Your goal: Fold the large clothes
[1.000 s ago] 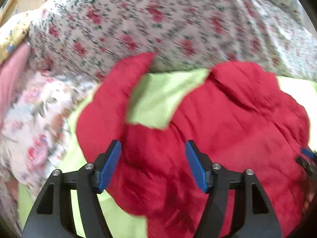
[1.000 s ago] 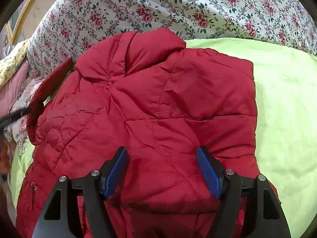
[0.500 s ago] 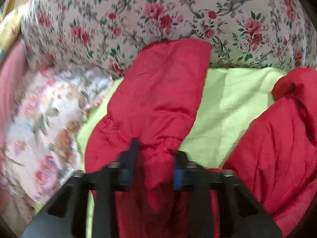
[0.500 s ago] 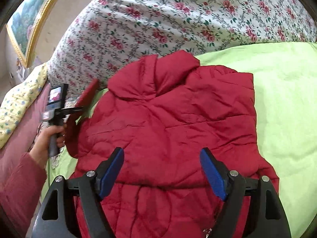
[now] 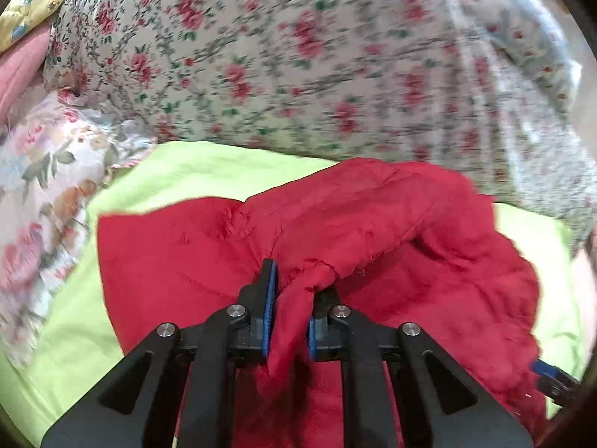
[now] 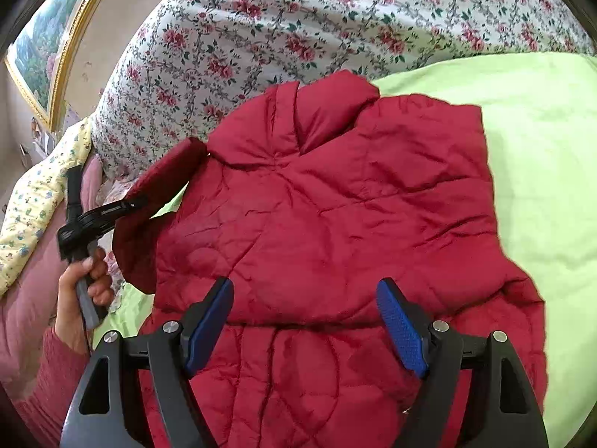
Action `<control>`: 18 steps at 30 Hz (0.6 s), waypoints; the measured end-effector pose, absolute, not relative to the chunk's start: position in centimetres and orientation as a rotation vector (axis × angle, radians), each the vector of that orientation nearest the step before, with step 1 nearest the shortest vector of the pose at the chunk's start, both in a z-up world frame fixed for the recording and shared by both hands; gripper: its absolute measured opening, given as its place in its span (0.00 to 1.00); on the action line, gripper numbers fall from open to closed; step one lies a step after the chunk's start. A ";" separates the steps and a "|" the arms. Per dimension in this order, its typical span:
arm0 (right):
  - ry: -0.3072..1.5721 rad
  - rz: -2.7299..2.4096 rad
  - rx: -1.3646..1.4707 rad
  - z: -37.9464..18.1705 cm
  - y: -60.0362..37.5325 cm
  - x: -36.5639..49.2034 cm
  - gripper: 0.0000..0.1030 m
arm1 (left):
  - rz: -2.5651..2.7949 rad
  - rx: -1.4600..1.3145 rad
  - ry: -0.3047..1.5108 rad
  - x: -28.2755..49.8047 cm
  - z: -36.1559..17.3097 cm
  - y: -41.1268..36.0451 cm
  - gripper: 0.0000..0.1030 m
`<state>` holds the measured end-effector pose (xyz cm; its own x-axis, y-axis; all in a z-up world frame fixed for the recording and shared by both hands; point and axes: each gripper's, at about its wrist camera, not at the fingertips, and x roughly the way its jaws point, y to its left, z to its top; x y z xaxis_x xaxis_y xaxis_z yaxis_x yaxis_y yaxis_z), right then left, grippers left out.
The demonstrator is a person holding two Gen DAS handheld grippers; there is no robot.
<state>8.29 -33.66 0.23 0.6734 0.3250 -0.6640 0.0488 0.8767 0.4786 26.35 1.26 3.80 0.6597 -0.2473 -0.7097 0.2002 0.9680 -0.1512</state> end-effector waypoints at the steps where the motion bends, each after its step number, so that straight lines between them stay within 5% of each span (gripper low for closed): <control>1: 0.829 0.167 0.497 0.1 -33.6 8.3 0.78 | -0.269 -0.067 0.807 25.5 3.9 0.8 0.11; 18: 0.789 0.276 0.777 -0.6 -35.9 9.1 0.79 | -0.537 -0.045 0.828 18.2 1.5 -8.2 0.11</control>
